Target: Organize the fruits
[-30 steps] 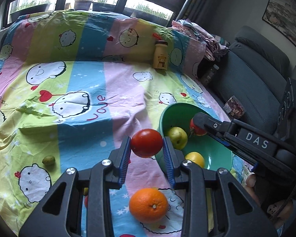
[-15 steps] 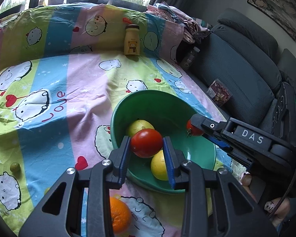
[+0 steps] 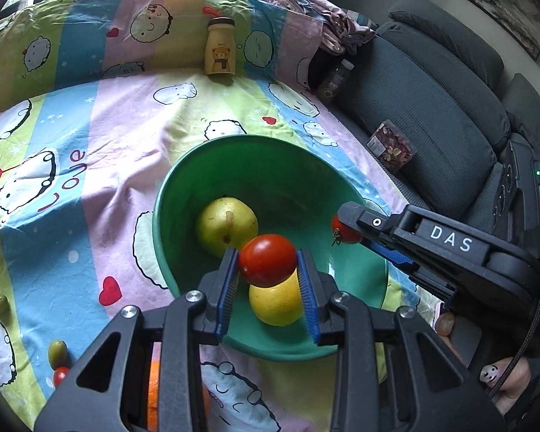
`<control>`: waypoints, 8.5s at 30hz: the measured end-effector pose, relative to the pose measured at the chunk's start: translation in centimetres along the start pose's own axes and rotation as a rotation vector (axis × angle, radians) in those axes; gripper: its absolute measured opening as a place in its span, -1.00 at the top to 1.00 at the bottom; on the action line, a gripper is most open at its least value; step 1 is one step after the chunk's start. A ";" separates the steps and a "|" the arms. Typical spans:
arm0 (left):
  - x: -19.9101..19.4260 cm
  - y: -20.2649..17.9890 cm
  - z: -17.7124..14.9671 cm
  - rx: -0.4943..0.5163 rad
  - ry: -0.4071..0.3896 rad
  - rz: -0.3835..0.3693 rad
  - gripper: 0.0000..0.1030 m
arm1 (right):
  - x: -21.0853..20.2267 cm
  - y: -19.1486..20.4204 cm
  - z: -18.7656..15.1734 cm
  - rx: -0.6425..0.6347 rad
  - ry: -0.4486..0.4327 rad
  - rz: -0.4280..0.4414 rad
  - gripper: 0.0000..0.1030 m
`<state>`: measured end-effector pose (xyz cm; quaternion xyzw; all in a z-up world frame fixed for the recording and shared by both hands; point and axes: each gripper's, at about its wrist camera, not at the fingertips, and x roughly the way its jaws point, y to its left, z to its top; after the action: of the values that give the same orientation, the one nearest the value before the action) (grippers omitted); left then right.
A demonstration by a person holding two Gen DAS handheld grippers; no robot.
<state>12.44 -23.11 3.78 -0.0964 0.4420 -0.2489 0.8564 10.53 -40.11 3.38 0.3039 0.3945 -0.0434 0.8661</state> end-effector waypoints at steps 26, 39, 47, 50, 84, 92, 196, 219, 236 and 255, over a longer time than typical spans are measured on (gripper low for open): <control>1.9 -0.4 -0.2 0.015 0.058 0.007 0.37 | 1.2 -0.7 0.1 0.010 0.031 -0.053 0.37; 2.4 -0.4 -0.3 0.019 0.073 0.005 0.37 | 1.4 -0.7 0.0 0.009 0.042 -0.062 0.36; 2.5 -0.5 -0.4 0.023 0.074 0.015 0.37 | 1.7 -0.4 -0.1 0.000 0.050 -0.059 0.36; 2.6 -0.5 -0.4 0.022 0.074 0.016 0.37 | 1.8 -0.3 -0.1 -0.005 0.049 -0.067 0.36; 2.8 -0.3 -0.3 0.023 0.078 0.030 0.37 | 1.8 -0.3 -0.1 -0.011 0.052 -0.079 0.36; 2.8 -0.3 -0.3 0.022 0.077 0.033 0.37 | 1.8 -0.4 -0.1 -0.011 0.054 -0.085 0.36; -12.3 16.3 -16.4 -0.445 0.040 0.234 0.53 | 9.0 18.9 -20.3 -0.792 0.491 0.025 0.40; -13.2 15.8 -15.7 -0.427 -0.040 0.265 0.71 | 7.9 18.7 -18.8 -0.732 0.452 0.090 0.41; -10.8 15.0 -15.7 -0.409 0.036 0.210 0.47 | 7.6 18.5 -18.4 -0.714 0.455 0.107 0.41; -12.9 12.2 -12.2 -0.313 -0.091 0.287 0.48 | 4.8 17.9 -15.4 -0.637 0.372 0.220 0.41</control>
<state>0.50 -5.38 1.01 -0.1755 0.4453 -0.0481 0.8767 9.28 -16.15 1.02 0.0627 0.5036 0.2302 0.8303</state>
